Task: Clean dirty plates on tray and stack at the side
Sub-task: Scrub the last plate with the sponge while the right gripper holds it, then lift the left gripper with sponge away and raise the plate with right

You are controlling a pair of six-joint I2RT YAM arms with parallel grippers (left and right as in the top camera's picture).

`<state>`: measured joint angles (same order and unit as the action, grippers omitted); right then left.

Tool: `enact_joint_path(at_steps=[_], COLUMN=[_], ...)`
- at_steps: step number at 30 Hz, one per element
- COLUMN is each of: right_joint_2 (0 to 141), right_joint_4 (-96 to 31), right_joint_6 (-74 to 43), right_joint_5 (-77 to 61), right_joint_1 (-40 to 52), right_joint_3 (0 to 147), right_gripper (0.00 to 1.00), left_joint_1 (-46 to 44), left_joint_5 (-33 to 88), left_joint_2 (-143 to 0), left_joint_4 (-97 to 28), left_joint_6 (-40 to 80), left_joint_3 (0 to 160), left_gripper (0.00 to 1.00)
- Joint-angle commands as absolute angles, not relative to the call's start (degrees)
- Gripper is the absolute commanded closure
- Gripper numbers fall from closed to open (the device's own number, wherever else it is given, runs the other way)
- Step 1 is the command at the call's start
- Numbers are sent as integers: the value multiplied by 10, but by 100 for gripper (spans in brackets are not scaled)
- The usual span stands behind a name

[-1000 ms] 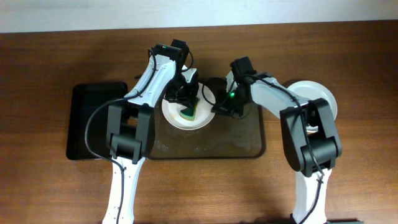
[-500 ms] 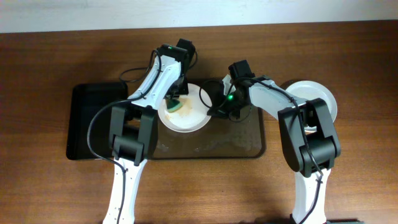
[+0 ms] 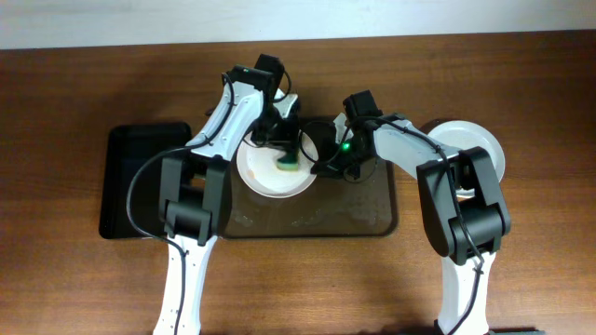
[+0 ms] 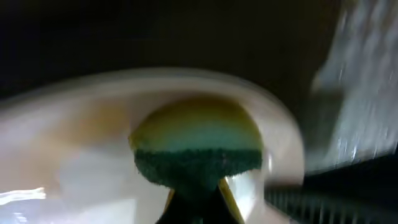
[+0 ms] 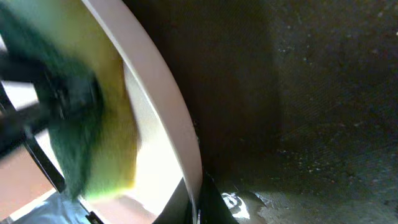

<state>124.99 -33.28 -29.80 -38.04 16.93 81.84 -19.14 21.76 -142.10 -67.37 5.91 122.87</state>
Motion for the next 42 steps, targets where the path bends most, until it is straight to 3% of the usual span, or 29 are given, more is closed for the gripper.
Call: enact_joint_path(at_steps=[1,5,9,13,15,20,22,28,33,39,42], right_joint_2=[1280,1280,1280,1280,1280,1280,1280,1280,1280,1260,1184], right_joint_4=[-340,-340,-340,-340,-340,-340,-340,-340,-340,-357,-422], right_joint_6=[-291,-291,-291,-291,-291,-291,-291,-291,-292,-291,-278], right_joint_5=[-338,-336,-336,-336,-336,-336,-336,-336,-331,-320,-206], right_joint_1=[168,168,168,168,168,168,168,168,168,156,153], right_joint_3=[796,796,796,796,796,796,796,796,796,798,798], right_gripper=[96,96,96,96,96,96,96,96,96,96,96], left_joint_1=[-193,-193,-193,-193,-193,-193,-193,-175,-97,-26,-29], left_joint_5=[72,-93,-226,-230,-183,126,199,249,359,341,290], left_joint_2=[-1437,-1437,-1437,-1437,-1437,-1437,-1437,-1437,-1437,-1437,-1437], left_joint_4=[-647,-662,-752,-836,-867,-887,-869,-821,-858,-869,-876], left_joint_6=[186,232,278,275,230,21,-14,33,32,32,32], left_joint_3=[1226,1226,1226,1226,1226,1226,1226,1250,1429,1480,1480], left_gripper=[99,99,99,99,99,99,99,99,99,99,99])
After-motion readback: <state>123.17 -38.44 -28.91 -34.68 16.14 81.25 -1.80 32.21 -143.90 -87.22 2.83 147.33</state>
